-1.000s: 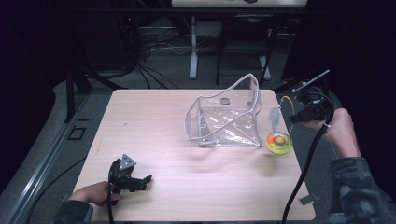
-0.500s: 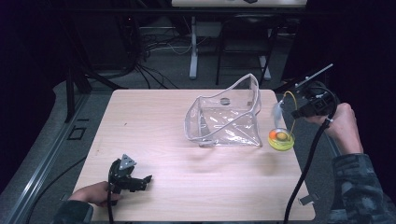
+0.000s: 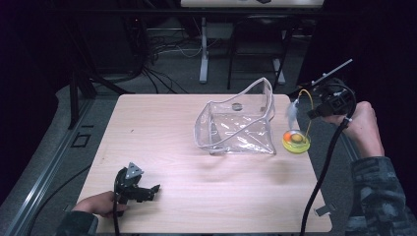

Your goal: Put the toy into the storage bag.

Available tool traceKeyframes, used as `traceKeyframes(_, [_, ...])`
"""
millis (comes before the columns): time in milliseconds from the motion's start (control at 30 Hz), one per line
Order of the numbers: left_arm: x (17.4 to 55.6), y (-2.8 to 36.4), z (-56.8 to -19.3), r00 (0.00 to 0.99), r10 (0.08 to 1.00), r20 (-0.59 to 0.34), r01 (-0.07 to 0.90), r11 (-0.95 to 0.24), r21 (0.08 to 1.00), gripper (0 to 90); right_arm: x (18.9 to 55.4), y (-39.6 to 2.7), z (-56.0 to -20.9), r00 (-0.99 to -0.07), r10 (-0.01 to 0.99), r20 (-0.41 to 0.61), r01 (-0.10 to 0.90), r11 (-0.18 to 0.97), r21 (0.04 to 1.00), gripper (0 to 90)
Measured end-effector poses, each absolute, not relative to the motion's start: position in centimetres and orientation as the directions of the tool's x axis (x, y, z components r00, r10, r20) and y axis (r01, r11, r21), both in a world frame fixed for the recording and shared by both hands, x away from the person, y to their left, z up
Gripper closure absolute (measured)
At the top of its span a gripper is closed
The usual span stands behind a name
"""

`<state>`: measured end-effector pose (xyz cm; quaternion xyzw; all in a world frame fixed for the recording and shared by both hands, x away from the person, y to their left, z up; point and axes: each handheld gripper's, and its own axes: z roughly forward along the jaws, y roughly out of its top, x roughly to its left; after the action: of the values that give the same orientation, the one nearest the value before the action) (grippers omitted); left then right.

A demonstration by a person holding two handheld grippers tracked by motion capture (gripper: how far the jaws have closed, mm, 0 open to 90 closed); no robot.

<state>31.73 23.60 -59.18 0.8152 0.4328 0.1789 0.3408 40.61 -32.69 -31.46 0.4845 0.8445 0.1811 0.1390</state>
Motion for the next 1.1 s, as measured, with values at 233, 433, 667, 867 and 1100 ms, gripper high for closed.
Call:
traceKeyframes(233, [31.7, 23.6, -59.2, 0.562, 0.827, 0.0, 0.583, -0.396, 0.71, 0.0, 40.9, -32.6, -30.2, -0.489, 0.868, -0.08, 0.759, 0.469, 0.45, 88.2])
traceKeyframes(433, [31.7, 23.6, -59.2, 0.562, 0.827, 0.0, 0.582, -0.396, 0.71, 0.0, 41.1, -32.5, -29.3, -0.49, 0.868, -0.081, 0.752, 0.468, 0.464, 88.2])
traceKeyframes(667, [31.7, 23.6, -59.2, 0.562, 0.827, 0.0, 0.583, -0.396, 0.71, 0.0, 41.3, -32.6, -28.3, -0.49, 0.868, -0.078, 0.747, 0.464, 0.476, 88.2])
traceKeyframes(867, [31.7, 23.6, -59.2, 0.562, 0.827, 0.0, 0.583, -0.396, 0.71, 0.0, 41.4, -32.5, -27.2, -0.486, 0.869, -0.092, 0.741, 0.466, 0.484, 88.2])
traceKeyframes(1100, [31.7, 23.6, -59.2, 0.562, 0.827, 0.0, 0.582, -0.396, 0.71, 0.0, 41.6, -32.4, -26.2, -0.492, 0.865, -0.094, 0.734, 0.471, 0.489, 88.2])
